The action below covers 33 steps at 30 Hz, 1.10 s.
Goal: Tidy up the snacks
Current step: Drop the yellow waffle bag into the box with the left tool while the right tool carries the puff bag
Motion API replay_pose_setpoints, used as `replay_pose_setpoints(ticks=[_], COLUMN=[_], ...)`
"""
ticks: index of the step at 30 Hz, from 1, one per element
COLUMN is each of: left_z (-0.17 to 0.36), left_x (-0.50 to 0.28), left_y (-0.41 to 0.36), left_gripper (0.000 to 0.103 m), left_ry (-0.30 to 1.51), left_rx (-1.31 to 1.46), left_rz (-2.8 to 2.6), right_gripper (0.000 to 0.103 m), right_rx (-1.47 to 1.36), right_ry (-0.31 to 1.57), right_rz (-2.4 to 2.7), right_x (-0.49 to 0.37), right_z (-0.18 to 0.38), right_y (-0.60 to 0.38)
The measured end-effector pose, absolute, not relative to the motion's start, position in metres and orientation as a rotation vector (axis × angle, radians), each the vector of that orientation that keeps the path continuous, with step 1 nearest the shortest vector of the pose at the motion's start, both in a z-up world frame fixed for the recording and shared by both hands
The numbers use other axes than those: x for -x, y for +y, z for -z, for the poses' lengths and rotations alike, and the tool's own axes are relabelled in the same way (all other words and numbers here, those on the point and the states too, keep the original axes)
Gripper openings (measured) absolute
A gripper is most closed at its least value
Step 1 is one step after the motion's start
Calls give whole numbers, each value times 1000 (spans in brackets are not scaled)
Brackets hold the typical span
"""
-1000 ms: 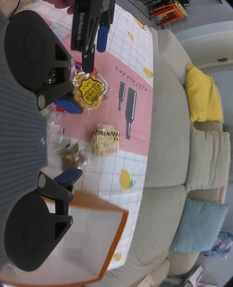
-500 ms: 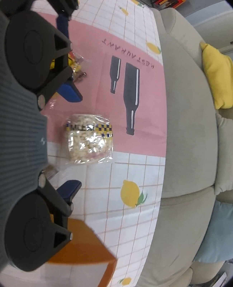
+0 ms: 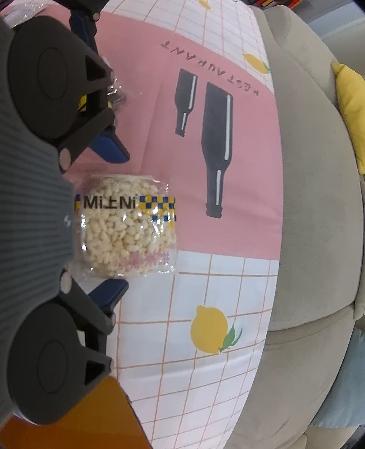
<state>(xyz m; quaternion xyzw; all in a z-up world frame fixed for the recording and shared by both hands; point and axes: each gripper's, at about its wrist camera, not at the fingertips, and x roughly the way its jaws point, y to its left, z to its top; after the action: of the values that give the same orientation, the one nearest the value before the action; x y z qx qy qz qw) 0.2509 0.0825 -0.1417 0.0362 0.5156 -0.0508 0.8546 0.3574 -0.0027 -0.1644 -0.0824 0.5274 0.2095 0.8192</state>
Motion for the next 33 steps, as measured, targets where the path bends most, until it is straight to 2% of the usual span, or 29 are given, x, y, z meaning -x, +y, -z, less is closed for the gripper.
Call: replay_pose_setpoints(ticks=[2, 7, 14, 18, 24, 33], left_z=[141, 140, 129, 122, 105, 84], left_x=[-250, -250, -243, -235, -216, -168], left_y=[82, 84, 93, 100, 103, 108], left_gripper=[98, 83, 50, 37, 27, 20], left_ry=[1079, 1060, 1018, 997, 971, 938], left_rx=[-81, -36, 55, 121, 160, 273], left_rz=[105, 91, 55, 32, 25, 39], right_gripper=[77, 77, 77, 77, 77, 77], right_rx=[190, 159, 89, 41, 6, -17], right_ry=[1117, 1100, 1036, 1010, 984, 957], right_rz=[-439, -420, -391, -390, -418, -470], right_x=[-356, -351, -334, -321, -294, -234], right_z=[166, 160, 128, 109, 89, 68], right_y=[-3, -16, -42, -56, -68, -91])
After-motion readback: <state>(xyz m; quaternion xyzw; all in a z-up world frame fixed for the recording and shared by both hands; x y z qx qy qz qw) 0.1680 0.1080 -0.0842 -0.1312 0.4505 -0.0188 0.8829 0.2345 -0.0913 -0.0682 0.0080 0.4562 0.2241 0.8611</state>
